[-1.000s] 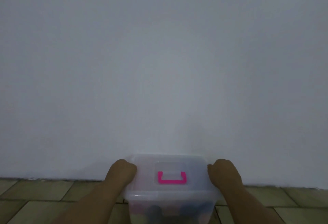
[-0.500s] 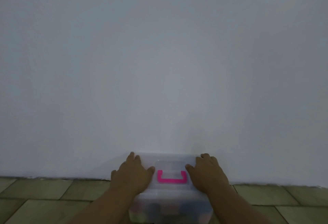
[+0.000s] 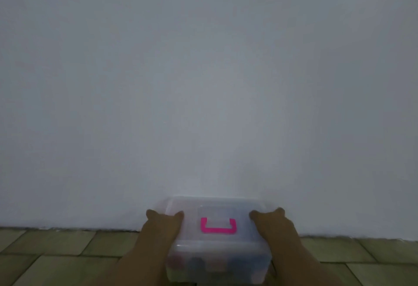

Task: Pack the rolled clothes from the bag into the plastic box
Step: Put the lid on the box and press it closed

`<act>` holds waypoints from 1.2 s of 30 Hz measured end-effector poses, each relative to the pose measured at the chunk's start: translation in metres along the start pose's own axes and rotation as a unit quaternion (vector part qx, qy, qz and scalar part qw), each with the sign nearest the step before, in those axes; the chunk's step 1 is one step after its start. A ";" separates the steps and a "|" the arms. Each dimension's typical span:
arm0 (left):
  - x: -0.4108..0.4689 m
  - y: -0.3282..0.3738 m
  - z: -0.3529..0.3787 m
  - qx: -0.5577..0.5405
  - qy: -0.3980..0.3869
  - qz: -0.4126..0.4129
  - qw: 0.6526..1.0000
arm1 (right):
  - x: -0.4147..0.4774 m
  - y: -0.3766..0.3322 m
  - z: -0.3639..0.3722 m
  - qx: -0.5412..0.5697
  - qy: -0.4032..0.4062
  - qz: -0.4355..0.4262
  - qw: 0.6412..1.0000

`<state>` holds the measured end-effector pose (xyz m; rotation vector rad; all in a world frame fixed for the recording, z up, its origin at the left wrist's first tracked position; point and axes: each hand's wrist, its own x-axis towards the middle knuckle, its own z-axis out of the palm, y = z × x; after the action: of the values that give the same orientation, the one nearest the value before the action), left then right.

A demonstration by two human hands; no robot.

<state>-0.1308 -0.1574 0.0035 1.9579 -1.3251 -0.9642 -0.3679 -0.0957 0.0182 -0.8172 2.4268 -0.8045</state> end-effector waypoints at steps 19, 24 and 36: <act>-0.025 0.000 0.003 0.203 0.167 0.154 0.953 | -0.012 0.011 0.003 -0.055 0.147 -0.151 0.976; -0.024 0.000 0.004 0.211 0.176 0.154 0.949 | -0.008 0.012 0.005 -0.053 0.146 -0.149 0.977; -0.018 0.001 -0.003 0.221 0.121 0.136 0.958 | -0.014 0.010 -0.011 -0.084 0.066 -0.108 0.988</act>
<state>-0.1338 -0.1403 0.0103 2.0508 -1.7124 -0.2971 -0.3677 -0.0760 0.0230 -1.1396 2.5808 -0.7617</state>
